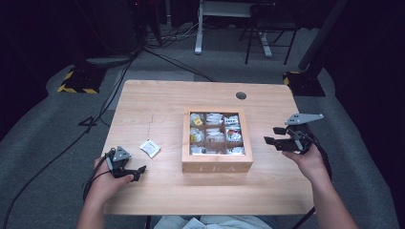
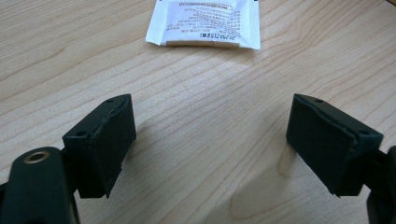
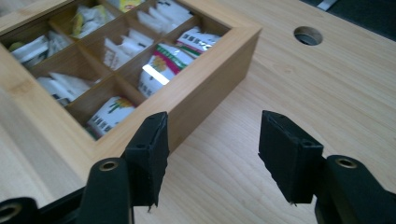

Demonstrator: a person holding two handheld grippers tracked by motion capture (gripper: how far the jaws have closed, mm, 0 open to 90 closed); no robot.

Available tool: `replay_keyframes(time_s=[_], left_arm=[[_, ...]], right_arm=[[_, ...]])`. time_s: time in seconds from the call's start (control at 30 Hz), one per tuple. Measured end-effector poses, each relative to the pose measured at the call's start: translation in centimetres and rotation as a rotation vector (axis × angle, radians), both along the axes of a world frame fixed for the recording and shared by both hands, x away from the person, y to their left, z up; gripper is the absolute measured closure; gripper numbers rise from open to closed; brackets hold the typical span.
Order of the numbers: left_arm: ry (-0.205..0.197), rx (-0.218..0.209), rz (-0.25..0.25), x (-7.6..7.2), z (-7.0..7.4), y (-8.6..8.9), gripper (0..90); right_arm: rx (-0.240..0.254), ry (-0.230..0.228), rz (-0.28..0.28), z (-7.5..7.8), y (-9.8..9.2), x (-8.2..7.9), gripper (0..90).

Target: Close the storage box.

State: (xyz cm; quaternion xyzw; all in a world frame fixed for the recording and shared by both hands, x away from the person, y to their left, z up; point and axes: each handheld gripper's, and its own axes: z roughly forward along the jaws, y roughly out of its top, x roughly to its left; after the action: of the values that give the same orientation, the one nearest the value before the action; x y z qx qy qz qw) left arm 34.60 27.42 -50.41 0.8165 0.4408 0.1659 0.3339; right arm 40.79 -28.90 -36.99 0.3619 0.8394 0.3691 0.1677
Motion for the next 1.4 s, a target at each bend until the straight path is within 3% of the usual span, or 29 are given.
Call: replay_keyframes(time_s=[0.13,0.3,0.47,0.63,0.77,1.3,1.33,1.4], left_arm=[[0.000,-0.001,0.000,0.0,0.0,0.0,16.3],[0.000,0.000,0.001,0.0,0.0,0.0,16.3],[0.000,-0.001,0.002,0.0,0.0,0.0,16.3],[0.001,-0.002,0.001,0.0,0.0,0.0,16.3],[0.002,-0.002,0.002,0.1,0.0,0.0,16.3],[0.002,0.001,0.003,0.2,0.0,0.0,16.3],[0.000,-0.001,0.005,0.2,0.0,-0.1,16.3],[0.000,-0.001,0.006,0.2,0.0,-0.1,16.3]], right_arm=[[0.008,-0.006,-0.055,-0.8,-1.3,0.8,42.1],[-0.016,-0.062,-0.111,-2.1,-2.6,1.6,42.9],[-0.012,-0.076,-0.152,-3.4,-3.7,2.2,43.6],[0.078,-0.025,-0.167,-4.7,-4.7,3.0,43.9],[0.008,-0.034,-0.189,-6.2,-4.7,3.5,44.0],[0.028,0.027,-0.255,-10.9,-4.7,4.5,44.0],[-0.004,0.037,-0.259,-11.4,-4.5,4.7,43.8],[-0.020,0.047,-0.256,-11.8,-4.2,4.8,42.9]])
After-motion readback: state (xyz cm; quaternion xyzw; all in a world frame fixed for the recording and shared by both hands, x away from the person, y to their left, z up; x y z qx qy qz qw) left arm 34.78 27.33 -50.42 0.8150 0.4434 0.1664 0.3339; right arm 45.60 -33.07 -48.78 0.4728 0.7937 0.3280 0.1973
